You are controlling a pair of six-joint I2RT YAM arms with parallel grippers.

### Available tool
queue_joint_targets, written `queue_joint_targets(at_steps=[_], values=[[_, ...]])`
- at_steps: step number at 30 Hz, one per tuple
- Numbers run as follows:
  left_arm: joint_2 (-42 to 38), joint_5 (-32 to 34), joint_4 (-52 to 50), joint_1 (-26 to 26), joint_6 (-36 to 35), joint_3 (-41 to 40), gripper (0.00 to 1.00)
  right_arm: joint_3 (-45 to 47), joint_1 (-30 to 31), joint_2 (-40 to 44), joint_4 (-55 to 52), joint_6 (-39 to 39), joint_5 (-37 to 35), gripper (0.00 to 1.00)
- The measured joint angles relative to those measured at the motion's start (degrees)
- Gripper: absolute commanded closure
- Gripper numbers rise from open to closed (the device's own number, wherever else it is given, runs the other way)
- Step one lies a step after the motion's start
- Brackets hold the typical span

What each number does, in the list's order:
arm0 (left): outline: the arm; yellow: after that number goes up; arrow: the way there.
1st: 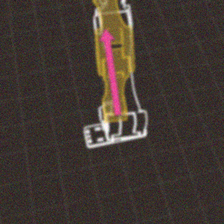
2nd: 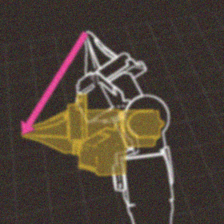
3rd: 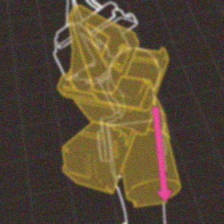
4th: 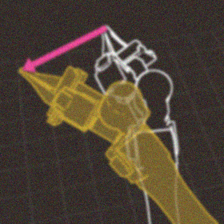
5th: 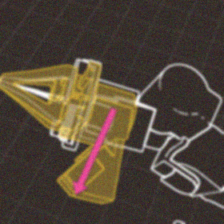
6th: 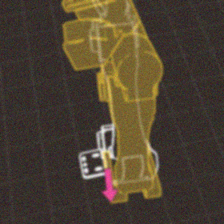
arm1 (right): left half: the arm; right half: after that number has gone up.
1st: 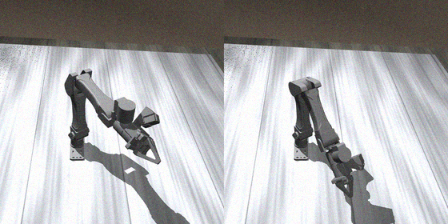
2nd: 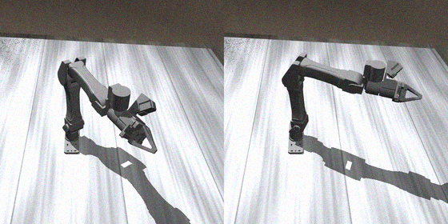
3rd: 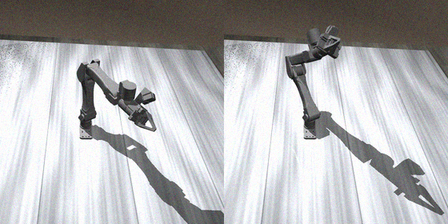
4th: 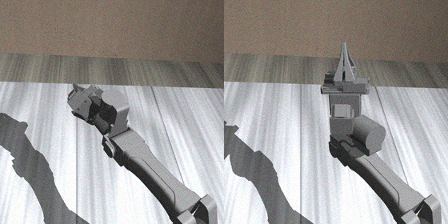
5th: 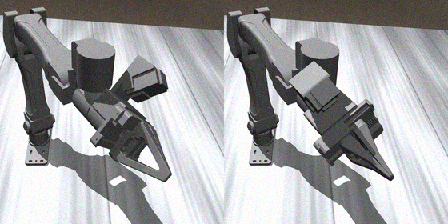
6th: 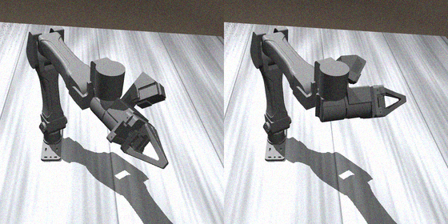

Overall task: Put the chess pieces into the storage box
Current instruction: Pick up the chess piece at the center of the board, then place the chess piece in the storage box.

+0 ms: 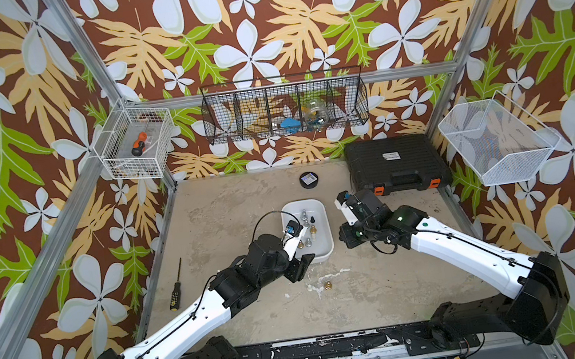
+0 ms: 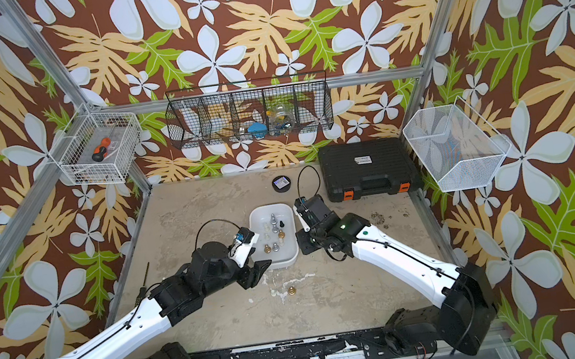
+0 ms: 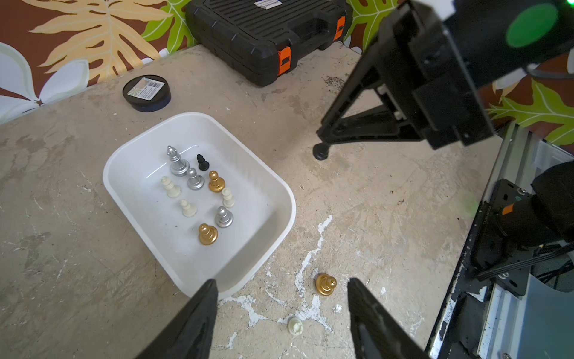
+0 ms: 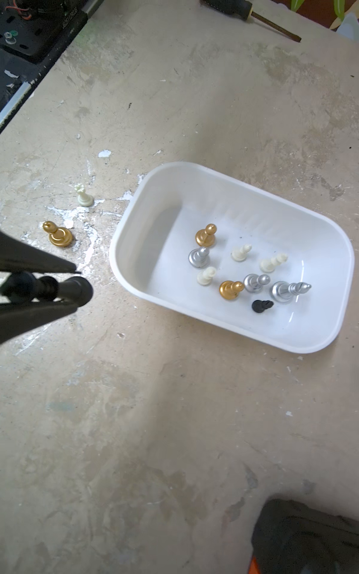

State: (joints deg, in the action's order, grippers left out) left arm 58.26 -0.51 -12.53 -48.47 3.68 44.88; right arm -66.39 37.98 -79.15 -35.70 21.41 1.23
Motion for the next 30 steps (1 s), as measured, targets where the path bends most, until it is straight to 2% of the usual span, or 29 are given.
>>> queue_joint_targets(at_steps=[7, 15, 30], values=[[-0.68, 0.55, 0.5, 0.04, 0.55, -0.13, 0.32, -7.19, 2.03, -10.64, 0.59, -2.71, 0.44, 0.91], [-1.09, 1.36, 0.57, 0.07, 0.55, -0.17, 0.32, -10.49, 4.07, -21.24, 1.38, -4.35, -0.2, 0.91], [-1.25, 1.53, 0.52, 0.09, 0.57, -0.28, 0.32, -11.02, 4.63, -28.72, 5.99, -5.16, -4.31, 0.9]])
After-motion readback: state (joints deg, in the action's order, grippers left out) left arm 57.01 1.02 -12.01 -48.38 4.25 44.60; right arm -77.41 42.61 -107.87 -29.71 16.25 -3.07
